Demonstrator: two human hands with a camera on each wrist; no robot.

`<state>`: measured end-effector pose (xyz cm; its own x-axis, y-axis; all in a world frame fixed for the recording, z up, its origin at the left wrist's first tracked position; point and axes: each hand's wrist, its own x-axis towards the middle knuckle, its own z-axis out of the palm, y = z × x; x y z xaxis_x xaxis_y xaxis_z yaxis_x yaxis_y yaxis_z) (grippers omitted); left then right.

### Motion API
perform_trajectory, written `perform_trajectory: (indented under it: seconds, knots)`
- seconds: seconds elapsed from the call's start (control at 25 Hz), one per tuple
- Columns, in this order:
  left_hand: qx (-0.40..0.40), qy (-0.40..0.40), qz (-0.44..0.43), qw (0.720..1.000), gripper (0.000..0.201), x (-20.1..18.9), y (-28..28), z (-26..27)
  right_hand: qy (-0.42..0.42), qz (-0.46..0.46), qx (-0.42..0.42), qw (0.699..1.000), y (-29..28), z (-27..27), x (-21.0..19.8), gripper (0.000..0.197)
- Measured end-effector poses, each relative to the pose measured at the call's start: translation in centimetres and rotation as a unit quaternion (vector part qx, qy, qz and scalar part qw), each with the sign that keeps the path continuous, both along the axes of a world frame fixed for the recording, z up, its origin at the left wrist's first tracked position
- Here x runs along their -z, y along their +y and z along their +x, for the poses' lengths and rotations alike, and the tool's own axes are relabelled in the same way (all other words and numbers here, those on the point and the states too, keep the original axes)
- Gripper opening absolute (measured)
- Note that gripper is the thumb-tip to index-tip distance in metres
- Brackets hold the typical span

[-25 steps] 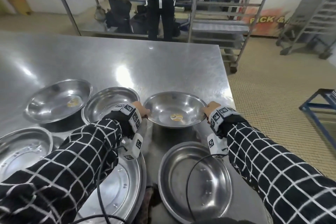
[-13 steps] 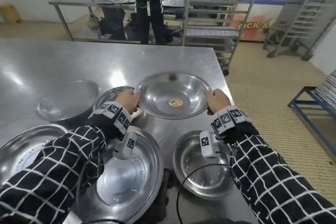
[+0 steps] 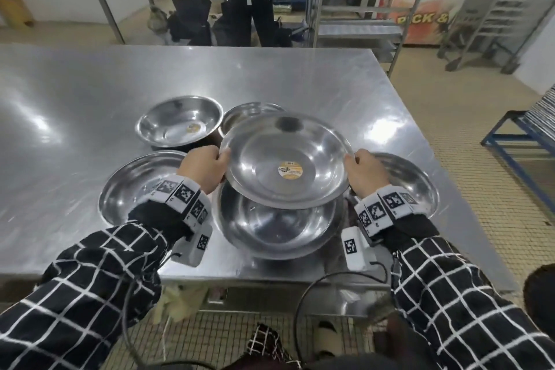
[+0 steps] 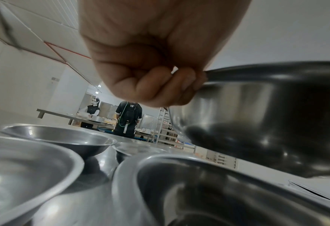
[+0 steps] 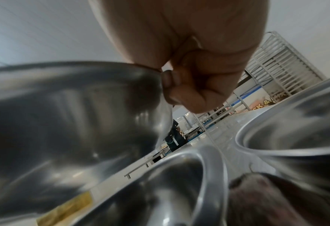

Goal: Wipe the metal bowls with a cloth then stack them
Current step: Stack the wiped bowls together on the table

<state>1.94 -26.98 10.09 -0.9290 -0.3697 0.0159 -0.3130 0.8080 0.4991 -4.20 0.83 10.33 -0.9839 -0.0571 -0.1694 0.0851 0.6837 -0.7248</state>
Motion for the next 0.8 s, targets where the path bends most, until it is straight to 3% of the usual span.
perform_trajectory:
  seconds: [0.16, 0.28, 0.6, 0.8]
  knots:
    - [0.012, -0.032, -0.042, 0.999, 0.047, 1.6, -1.3, 3.8, 0.007, 0.039, -0.018, 0.999, -1.2, 2.5, 2.4, 0.022]
    - [0.019, -0.059, -0.055, 0.997, 0.047, 3.0, -1.8, 5.0, 0.024, 0.136, -0.044, 0.989, -1.7, 3.3, 3.5, 0.028]
    - [0.065, -0.140, -0.115, 0.981, 0.048, 5.3, -1.3, 5.1, 0.079, 0.294, -0.055, 0.951, -1.9, 2.8, 4.7, 0.032]
    - [0.061, -0.139, -0.141, 0.978, 0.043, 5.6, -1.2, 4.5, 0.113, 0.356, -0.096, 0.923, -1.0, 2.2, 4.9, 0.033]
